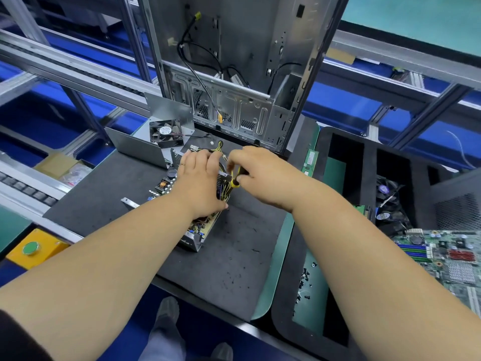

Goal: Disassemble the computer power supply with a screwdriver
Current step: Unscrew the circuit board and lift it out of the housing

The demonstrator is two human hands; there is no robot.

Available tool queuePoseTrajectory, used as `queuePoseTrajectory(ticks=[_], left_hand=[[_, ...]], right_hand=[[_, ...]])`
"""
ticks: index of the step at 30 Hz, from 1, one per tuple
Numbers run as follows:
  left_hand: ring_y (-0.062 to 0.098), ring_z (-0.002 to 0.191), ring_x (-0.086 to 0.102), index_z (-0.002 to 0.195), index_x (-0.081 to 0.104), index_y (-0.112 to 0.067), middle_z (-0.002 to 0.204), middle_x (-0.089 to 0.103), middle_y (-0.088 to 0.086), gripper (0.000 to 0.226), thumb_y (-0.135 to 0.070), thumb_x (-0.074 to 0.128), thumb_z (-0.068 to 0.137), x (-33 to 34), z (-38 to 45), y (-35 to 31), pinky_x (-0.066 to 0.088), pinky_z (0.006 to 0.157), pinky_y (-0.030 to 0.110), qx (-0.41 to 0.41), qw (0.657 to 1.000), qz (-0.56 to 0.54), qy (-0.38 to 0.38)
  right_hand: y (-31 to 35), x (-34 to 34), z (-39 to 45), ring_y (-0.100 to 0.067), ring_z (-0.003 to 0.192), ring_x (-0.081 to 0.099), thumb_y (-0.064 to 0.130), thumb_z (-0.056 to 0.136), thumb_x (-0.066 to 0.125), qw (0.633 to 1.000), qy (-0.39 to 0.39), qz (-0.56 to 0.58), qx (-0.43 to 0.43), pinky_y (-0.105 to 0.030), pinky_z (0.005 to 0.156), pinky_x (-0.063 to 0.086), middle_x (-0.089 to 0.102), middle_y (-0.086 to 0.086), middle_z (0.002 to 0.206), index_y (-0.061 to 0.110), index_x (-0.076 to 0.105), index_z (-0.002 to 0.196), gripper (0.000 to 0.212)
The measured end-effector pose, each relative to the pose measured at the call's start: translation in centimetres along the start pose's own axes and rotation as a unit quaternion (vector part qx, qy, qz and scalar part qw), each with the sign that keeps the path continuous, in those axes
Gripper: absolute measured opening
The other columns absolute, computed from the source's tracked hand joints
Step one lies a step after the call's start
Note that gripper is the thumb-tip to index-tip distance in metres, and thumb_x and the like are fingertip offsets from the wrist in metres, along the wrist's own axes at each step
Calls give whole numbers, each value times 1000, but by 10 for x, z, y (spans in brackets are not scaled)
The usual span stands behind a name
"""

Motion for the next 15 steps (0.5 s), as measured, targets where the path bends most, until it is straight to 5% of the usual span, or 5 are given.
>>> queuePoseTrajectory(ticks=[3,6,10,15], left_hand=[[25,134,7,150,12,-21,141,20,3,124,-62,82,57,1,0,1,3,120,45,-6,1000,-10,7],[29,136,12,152,13,-17,143,22,6,127,-68,80,56,0,0,0,3,120,45,-3,1000,10,1],[30,134,14,152,11,-17,142,22,6,127,-71,77,57,0,0,-1,4,120,45,-4,1000,21,5],[31,137,13,153,8,-16,143,21,6,126,-70,76,60,2,1,-1,-2,121,45,-2,1000,26,12]], right_hand=[[0,-1,-1,-29,91,57,49,100,45,994,-63,-79,29,-36,69,36,59,-1,93,17,47,124,40],[-8,-3,0,-30,75,54,54,102,34,971,-124,-189,83,-36,59,31,60,-4,87,11,41,110,44],[-16,4,0,-28,73,50,39,102,47,987,-114,-76,86,-36,58,33,45,3,72,15,34,98,28],[-14,-1,-4,-21,77,50,39,95,61,988,-136,17,75,-32,55,32,52,4,77,17,51,95,24]])
Point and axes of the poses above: each hand's wrist, its own z-axis towards the middle knuckle, its own x-axis out of the palm, y = z × x, the point moved 7 cm from there along z, towards the middle knuckle
